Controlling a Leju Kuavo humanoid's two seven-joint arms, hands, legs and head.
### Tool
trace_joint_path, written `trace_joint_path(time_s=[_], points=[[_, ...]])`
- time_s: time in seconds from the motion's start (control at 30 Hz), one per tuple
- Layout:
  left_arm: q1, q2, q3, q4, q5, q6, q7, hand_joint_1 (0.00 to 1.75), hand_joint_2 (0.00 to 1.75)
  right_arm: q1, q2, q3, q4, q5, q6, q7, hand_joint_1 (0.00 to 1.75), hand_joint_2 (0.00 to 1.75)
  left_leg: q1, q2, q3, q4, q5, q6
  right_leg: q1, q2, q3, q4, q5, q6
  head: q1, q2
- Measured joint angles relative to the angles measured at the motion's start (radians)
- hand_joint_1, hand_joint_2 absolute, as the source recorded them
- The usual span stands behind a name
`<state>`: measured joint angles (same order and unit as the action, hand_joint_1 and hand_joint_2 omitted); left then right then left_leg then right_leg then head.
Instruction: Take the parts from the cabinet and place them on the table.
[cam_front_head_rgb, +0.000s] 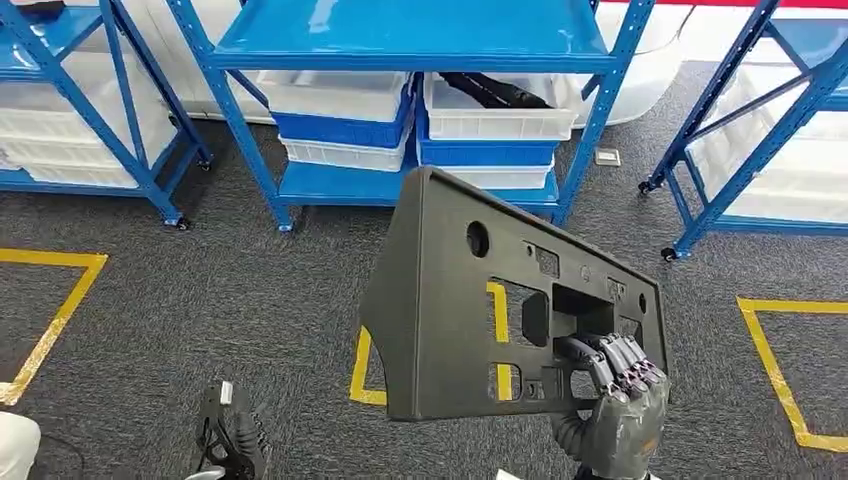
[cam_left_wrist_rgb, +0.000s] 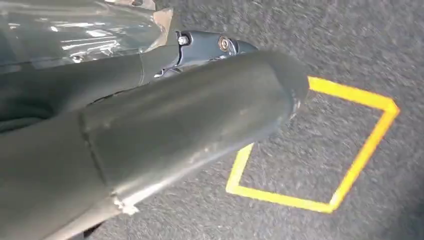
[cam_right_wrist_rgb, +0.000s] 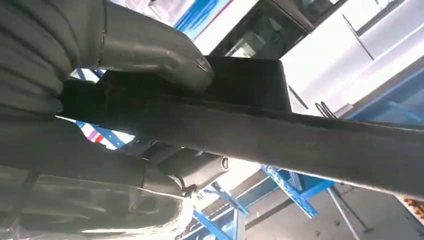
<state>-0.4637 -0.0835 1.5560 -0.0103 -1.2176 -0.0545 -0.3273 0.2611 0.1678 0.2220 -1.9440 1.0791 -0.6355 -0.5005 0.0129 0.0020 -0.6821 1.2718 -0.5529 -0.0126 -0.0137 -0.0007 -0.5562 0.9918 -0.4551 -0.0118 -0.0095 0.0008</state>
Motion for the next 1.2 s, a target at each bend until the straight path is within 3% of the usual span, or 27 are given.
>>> trace_joint_path(time_s=[0.07, 0.1, 0.13, 0.2, 0.27, 0.3, 0.33, 0.4, 0.43, 0.47, 0.5, 0.57, 0.6, 0.63, 0.7, 0.73, 0.77, 0.8, 0.83, 0.9, 1.0, 1.03, 1.1, 1.13, 1.17, 1.2], points=[[0.000, 0.008, 0.000, 0.000, -0.012, -0.008, -0.001, 0.00, 0.00, 0.003, 0.000, 0.000, -0.001, 0.006, 0.000, 0.001, 1.75, 1.75, 0.000, 0.000, 0.117, -0.163, 0.057, 0.009, 0.001, 0.001, -0.011, 0.004, 0.011, 0.005, 0.000, 0.000], [-0.001, 0.015, 0.000, 0.000, -0.020, -0.011, -0.002, 0.00, 0.00, 0.005, 0.003, -0.001, -0.003, 0.010, 0.000, 0.002, 1.75, 1.75, -0.001, -0.004, 0.173, -0.250, 0.050, 0.017, 0.002, 0.000, -0.013, 0.005, 0.013, 0.008, 0.000, 0.000], [0.000, 0.018, 0.000, 0.000, -0.026, -0.016, -0.003, 0.00, 0.00, 0.006, 0.007, -0.002, -0.007, 0.010, 0.000, 0.003, 1.75, 1.75, -0.005, -0.006, 0.193, -0.286, 0.043, 0.020, 0.009, 0.000, -0.018, 0.006, 0.019, 0.016, 0.001, 0.000], [0.006, 0.029, 0.000, 0.000, -0.041, -0.030, -0.003, 0.00, 0.00, 0.007, 0.012, -0.004, -0.015, 0.019, 0.000, 0.004, 1.75, 1.75, -0.012, -0.006, 0.182, -0.281, 0.050, 0.027, 0.006, -0.001, -0.021, 0.005, 0.029, 0.031, 0.000, 0.000], [0.010, 0.035, 0.000, 0.000, -0.051, -0.038, -0.005, 0.00, 0.00, 0.014, 0.018, -0.006, -0.028, 0.024, 0.000, 0.005, 1.75, 1.75, -0.007, -0.002, 0.178, -0.296, 0.072, 0.048, 0.010, -0.001, -0.030, 0.004, 0.037, 0.043, 0.002, 0.000], [0.010, 0.037, 0.000, 0.000, -0.059, -0.045, -0.005, 0.00, 0.00, 0.014, 0.019, -0.007, -0.032, 0.025, 0.000, 0.005, 1.75, 1.75, -0.005, 0.004, 0.169, -0.299, 0.083, 0.053, 0.008, 0.000, -0.045, 0.025, 0.013, 0.042, 0.003, 0.000], [0.010, 0.041, 0.000, 0.000, -0.063, -0.051, -0.006, 0.00, 0.00, 0.014, 0.019, -0.010, -0.036, 0.026, 0.000, 0.006, 1.75, 1.75, -0.005, 0.004, 0.158, -0.298, 0.090, 0.061, 0.008, 0.000, -0.065, 0.074, -0.033, 0.033, 0.006, 0.000], [0.018, 0.050, 0.000, -0.004, -0.075, -0.068, -0.006, 0.00, 0.00, 0.018, 0.019, -0.017, -0.040, 0.027, 0.000, 0.005, 1.75, 1.75, -0.006, 0.007, 0.129, -0.297, 0.110, 0.064, 0.004, 0.000, -0.121, 0.245, -0.132, 0.024, 0.006, 0.000], [0.022, 0.052, 0.000, -0.008, -0.080, -0.074, -0.006, 0.00, 0.00, 0.021, 0.019, -0.019, -0.042, 0.027, 0.000, 0.005, 1.75, 1.75, -0.006, 0.008, 0.117, -0.296, 0.119, 0.063, 0.004, 0.000, -0.135, 0.303, -0.150, 0.029, 0.007, 0.000], [0.027, 0.055, 0.000, -0.013, -0.082, -0.081, -0.006, 0.00, 0.00, 0.023, 0.019, -0.022, -0.043, 0.027, 0.000, 0.005, 1.75, 1.75, -0.006, 0.009, 0.104, -0.295, 0.128, 0.062, 0.003, 0.000, -0.131, 0.326, -0.147, 0.038, 0.008, 0.000], [0.031, 0.057, 0.000, -0.016, -0.083, -0.082, -0.006, 0.00, 0.00, 0.025, 0.019, -0.024, -0.045, 0.027, 0.000, 0.005, 1.75, 1.75, -0.006, 0.011, 0.092, -0.294, 0.137, 0.059, 0.000, 0.000, -0.104, 0.304, -0.125, 0.050, 0.008, 0.000], [0.033, 0.059, 0.000, -0.021, -0.086, -0.084, -0.006, 0.00, 0.00, 0.026, 0.019, -0.025, -0.050, 0.027, 0.000, 0.005, 1.75, 1.75, -0.005, 0.011, 0.071, -0.289, 0.151, 0.052, -0.003, -0.001, -0.003, 0.157, -0.068, 0.067, 0.008, 0.000], [0.033, 0.060, 0.000, -0.022, -0.087, -0.087, -0.006, 0.00, 0.00, 0.026, 0.019, -0.026, -0.052, 0.026, 0.000, 0.006, 1.75, 1.75, -0.005, 0.010, 0.062, -0.283, 0.156, 0.047, -0.004, -0.001, 0.063, 0.061, -0.061, 0.066, 0.009, 0.000], [0.034, 0.062, 0.000, -0.027, -0.090, -0.098, -0.006, 0.00, 0.00, 0.025, 0.020, -0.026, -0.055, 0.026, 0.000, 0.008, 1.75, 1.75, -0.012, 0.009, 0.052, -0.276, 0.161, 0.040, 0.002, 0.001, 0.113, -0.016, -0.082, 0.055, 0.009, 0.000], [0.038, 0.056, 0.000, -0.060, -0.082, -0.156, -0.001, 0.00, 0.00, 0.029, 0.019, -0.026, -0.058, 0.015, 0.000, 0.027, 1.75, 1.75, -0.010, 0.012, 0.051, -0.275, 0.170, 0.030, 0.006, 0.005, 0.084, -0.012, -0.081, 0.041, 0.006, 0.000], [0.048, 0.022, -0.009, -0.145, -0.027, -0.264, 0.040, 0.00, 0.00, 0.030, 0.014, -0.025, -0.059, -0.007, 0.000, 0.044, 1.75, 1.75, -0.007, 0.015, 0.053, -0.280, 0.176, 0.021, 0.012, 0.007, 0.082, -0.009, -0.080, 0.029, 0.004, 0.000], [0.060, -0.009, -0.023, -0.234, 0.029, -0.344, 0.074, 0.00, 0.00, 0.030, 0.010, -0.021, -0.059, -0.021, 0.000, 0.052, 1.75, 1.75, -0.006, 0.019, 0.053, -0.281, 0.180, 0.014, 0.006, 0.010, 0.081, -0.016, -0.070, 0.016, 0.002, 0.000], [0.082, -0.041, -0.049, -0.337, 0.116, -0.416, 0.121, 0.00, 0.00, 0.029, 0.006, -0.017, -0.060, -0.033, 0.000, 0.060, 1.75, 1.75, 0.001, 0.013, 0.046, -0.268, 0.161, 0.010, -0.007, 0.012, 0.081, -0.017, -0.060, 0.002, 0.004, 0.000], [0.107, -0.076, -0.085, -0.426, 0.201, -0.465, 0.174, 0.00, 0.00, 0.029, 0.003, -0.015, -0.061, -0.040, 0.000, 0.066, 1.75, 1.75, 0.001, 0.007, 0.032, -0.228, 0.106, 0.007, -0.006, 0.018, 0.079, -0.017, -0.052, -0.010, -0.001, 0.000], [0.154, -0.117, -0.159, -0.548, 0.332, -0.486, 0.242, 0.00, 0.00, 0.030, -0.002, -0.011, -0.060, -0.042, 0.000, 0.073, 1.75, 1.75, 0.003, 0.003, -0.018, -0.081, 0.002, -0.003, -0.002, 0.025, 0.064, -0.015, -0.037, -0.016, -0.003, 0.000], [0.195, -0.148, -0.242, -0.657, 0.427, -0.486, 0.278, 0.00, 0.00, 0.032, -0.009, -0.006, -0.060, -0.048, 0.000, 0.080, 1.75, 1.75, 0.004, -0.001, -0.051, 0.039, -0.030, -0.008, 0.002, 0.038, 0.047, -0.011, -0.027, -0.012, -0.003, 0.000], [0.207, -0.160, -0.268, -0.691, 0.435, -0.486, 0.283, 0.00, 0.00, 0.032, -0.012, -0.004, -0.060, -0.048, 0.000, 0.081, 1.75, 1.75, 0.004, -0.001, -0.033, 0.022, -0.012, -0.007, 0.002, 0.042, 0.043, -0.009, -0.025, -0.009, -0.003, 0.000], [0.224, -0.177, -0.313, -0.752, 0.442, -0.486, 0.284, 0.00, 0.00, 0.031, -0.016, 0.001, -0.060, -0.049, 0.000, 0.082, 1.75, 1.75, 0.004, -0.011, 0.068, -0.131, 0.061, 0.001, 0.003, 0.053, 0.040, -0.008, -0.021, -0.007, -0.003, 0.000], [0.229, -0.181, -0.331, -0.777, 0.443, -0.486, 0.285, 0.00, 0.00, 0.031, -0.019, 0.003, -0.060, -0.049, 0.000, 0.082, 1.75, 1.75, 0.005, -0.043, 0.130, -0.231, 0.090, 0.009, 0.003, 0.058, 0.041, -0.008, -0.019, -0.005, -0.003, 0.000], [0.233, -0.184, -0.343, -0.795, 0.444, -0.486, 0.285, 0.00, 0.00, 0.031, -0.019, 0.003, -0.060, -0.049, 0.000, 0.082, 1.75, 1.75, 0.009, -0.093, 0.163, -0.281, 0.069, 0.025, 0.000, 0.063, 0.036, -0.008, -0.016, 0.000, -0.002, 0.000], [0.241, -0.190, -0.354, -0.813, 0.444, -0.486, 0.285, 0.00, 0.00, 0.027, -0.021, 0.005, -0.061, -0.049, 0.000, 0.082, 1.75, 1.75, 0.006, -0.087, 0.161, -0.284, 0.080, 0.023, 0.003, 0.069, 0.031, -0.008, -0.011, 0.007, 0.002, 0.000]])
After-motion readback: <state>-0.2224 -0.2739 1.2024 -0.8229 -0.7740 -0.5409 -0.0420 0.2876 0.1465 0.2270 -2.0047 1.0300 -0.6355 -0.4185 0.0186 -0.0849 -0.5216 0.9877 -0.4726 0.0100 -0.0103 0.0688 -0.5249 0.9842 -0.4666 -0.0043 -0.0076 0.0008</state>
